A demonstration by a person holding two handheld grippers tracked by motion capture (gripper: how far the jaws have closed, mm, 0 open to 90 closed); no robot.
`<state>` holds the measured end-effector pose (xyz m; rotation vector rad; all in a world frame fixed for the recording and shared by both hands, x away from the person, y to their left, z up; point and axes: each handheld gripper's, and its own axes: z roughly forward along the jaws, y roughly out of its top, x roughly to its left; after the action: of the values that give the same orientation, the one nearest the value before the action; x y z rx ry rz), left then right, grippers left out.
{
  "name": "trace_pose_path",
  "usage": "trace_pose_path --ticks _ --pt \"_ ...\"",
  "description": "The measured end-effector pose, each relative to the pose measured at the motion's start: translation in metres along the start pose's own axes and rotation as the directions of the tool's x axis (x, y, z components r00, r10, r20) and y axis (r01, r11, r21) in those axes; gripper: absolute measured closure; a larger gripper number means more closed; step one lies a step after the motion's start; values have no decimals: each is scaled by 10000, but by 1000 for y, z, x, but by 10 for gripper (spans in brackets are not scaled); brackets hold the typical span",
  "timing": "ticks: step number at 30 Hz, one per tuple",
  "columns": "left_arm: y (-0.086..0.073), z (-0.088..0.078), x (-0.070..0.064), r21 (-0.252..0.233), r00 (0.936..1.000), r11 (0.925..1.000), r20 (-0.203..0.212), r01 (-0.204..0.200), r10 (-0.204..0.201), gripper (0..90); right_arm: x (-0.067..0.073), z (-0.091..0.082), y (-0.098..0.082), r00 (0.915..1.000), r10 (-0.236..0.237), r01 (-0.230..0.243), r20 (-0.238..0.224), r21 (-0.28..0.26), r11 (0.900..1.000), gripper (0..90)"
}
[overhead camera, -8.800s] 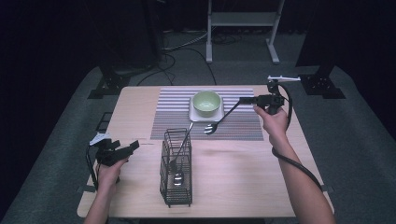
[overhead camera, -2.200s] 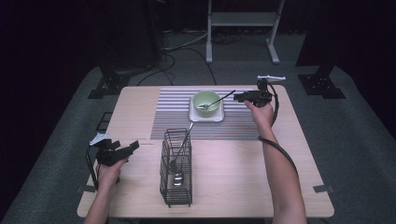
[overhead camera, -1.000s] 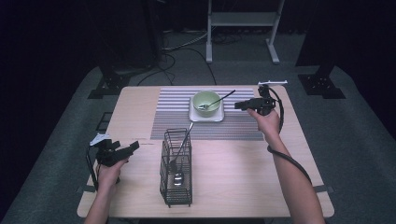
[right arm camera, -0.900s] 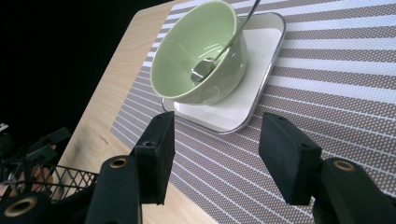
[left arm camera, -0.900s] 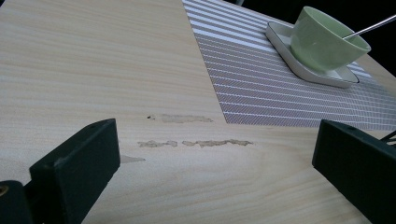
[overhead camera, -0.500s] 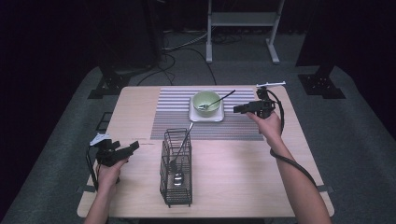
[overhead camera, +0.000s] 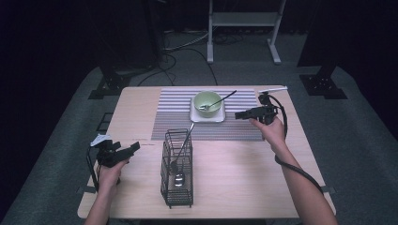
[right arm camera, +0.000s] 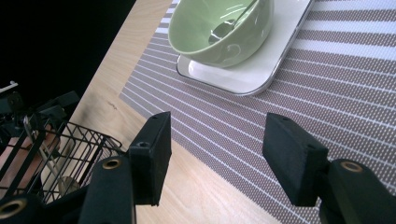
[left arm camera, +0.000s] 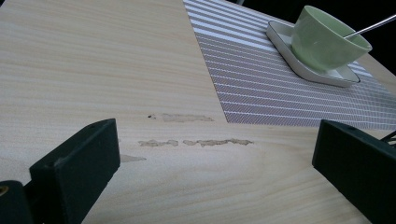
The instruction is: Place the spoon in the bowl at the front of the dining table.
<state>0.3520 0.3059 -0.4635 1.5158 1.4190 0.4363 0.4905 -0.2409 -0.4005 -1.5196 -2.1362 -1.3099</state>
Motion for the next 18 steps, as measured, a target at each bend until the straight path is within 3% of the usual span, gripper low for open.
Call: trace_pose_path --ticks 18 --pt "0 0 0 -11 10000 10000 -20 -26 26 0 5 -6 -23 9991 -212 218 -364 156 9996 395"
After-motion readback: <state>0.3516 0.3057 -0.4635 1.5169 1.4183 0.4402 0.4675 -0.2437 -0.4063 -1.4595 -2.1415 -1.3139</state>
